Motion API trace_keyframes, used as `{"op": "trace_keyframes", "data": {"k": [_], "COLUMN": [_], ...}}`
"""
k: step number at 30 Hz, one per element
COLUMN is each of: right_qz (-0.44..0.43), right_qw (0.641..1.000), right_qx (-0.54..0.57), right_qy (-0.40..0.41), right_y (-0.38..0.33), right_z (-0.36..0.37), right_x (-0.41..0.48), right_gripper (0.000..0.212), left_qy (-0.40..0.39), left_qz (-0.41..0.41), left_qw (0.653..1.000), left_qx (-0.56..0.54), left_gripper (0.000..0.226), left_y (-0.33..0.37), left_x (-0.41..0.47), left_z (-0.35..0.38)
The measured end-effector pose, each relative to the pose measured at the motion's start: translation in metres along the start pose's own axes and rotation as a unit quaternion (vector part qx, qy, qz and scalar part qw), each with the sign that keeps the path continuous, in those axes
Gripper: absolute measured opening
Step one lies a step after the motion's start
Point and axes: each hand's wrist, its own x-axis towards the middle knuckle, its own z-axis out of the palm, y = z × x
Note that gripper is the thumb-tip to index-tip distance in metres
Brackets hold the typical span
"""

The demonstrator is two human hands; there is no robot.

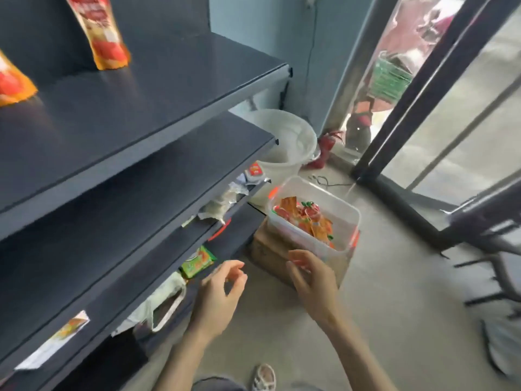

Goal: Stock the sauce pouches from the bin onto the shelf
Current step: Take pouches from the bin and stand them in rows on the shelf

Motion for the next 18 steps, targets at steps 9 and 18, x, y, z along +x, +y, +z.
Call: {"op": "trace_keyframes", "data": {"k": [9, 18], "right_qz": [0.115, 0.236], "right_qw": [0.991, 0.970], "right_qx": [-0.003, 0.021], "right_qy": [0.069, 0.056], "right_y": [0.114, 0.198], "right_z": [-0.078, -0.102], "right_x": [0.035, 0.158], "right_gripper": [0.010, 0.013], "left_qy": [-0.146, -0.251], "left_qz": [0.018, -0.046], "left_qw": [0.988, 0.965], "left_qx": [0.049, 0.063], "left_gripper": [0.017, 0.018], "left_y": [0.043, 0.042], "left_x": [0.074, 0.219], "left_z": [0.117, 0.221]}}
